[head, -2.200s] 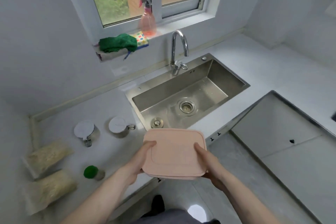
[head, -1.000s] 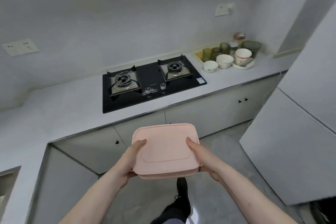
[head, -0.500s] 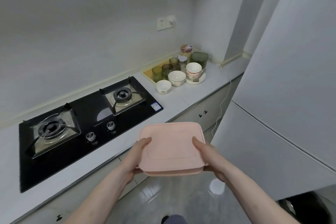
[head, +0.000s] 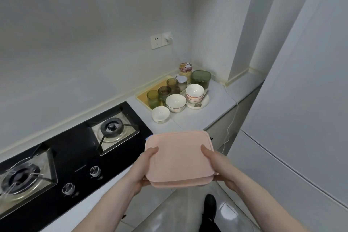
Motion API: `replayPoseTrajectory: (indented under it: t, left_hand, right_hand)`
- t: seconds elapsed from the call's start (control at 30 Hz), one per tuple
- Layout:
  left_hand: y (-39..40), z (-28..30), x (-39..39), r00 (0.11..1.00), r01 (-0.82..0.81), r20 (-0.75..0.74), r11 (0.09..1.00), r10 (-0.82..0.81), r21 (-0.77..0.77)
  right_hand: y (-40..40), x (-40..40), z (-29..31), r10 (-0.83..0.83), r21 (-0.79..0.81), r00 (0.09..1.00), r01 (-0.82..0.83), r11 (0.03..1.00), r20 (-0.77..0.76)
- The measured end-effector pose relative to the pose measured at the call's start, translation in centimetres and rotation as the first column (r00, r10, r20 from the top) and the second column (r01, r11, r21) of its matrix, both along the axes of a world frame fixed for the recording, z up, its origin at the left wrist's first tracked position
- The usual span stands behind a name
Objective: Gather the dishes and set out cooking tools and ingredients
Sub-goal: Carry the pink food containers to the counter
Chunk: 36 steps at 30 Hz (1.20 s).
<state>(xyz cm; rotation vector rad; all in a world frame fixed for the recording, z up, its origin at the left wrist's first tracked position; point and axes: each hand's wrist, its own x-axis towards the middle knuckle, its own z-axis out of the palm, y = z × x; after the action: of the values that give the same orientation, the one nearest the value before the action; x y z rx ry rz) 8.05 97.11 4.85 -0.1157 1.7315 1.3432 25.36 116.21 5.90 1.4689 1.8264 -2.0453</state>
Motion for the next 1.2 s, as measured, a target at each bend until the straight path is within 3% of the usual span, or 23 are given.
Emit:
replayPoseTrajectory:
  t: [0.3, 0.6, 1.2]
  left_hand:
    - [12.0, -1.1, -5.1, 0.996, -0.086, 0.015, 0.994, 0.087, -0.063]
    - [24.5, -4.0, -7.8, 0.984, -0.120, 0.117, 0.988, 0.131, -0.098]
    - [34.7, -9.1, -11.6, 0.983, -0.043, 0.174, 0.997, 0.053, -0.060]
  right_hand:
    - [13.3, -7.6, -2.4, 0.027, -0.072, 0.999, -0.025, 0.997, 0.034]
    - [27.0, -12.7, -8.4, 0.009, 0.006, 0.996, -0.010, 1.000, 0.086]
    - [36.6, -16.9, -13.3, -0.077, -0.012, 0.991, 0.079, 0.997, 0.109]
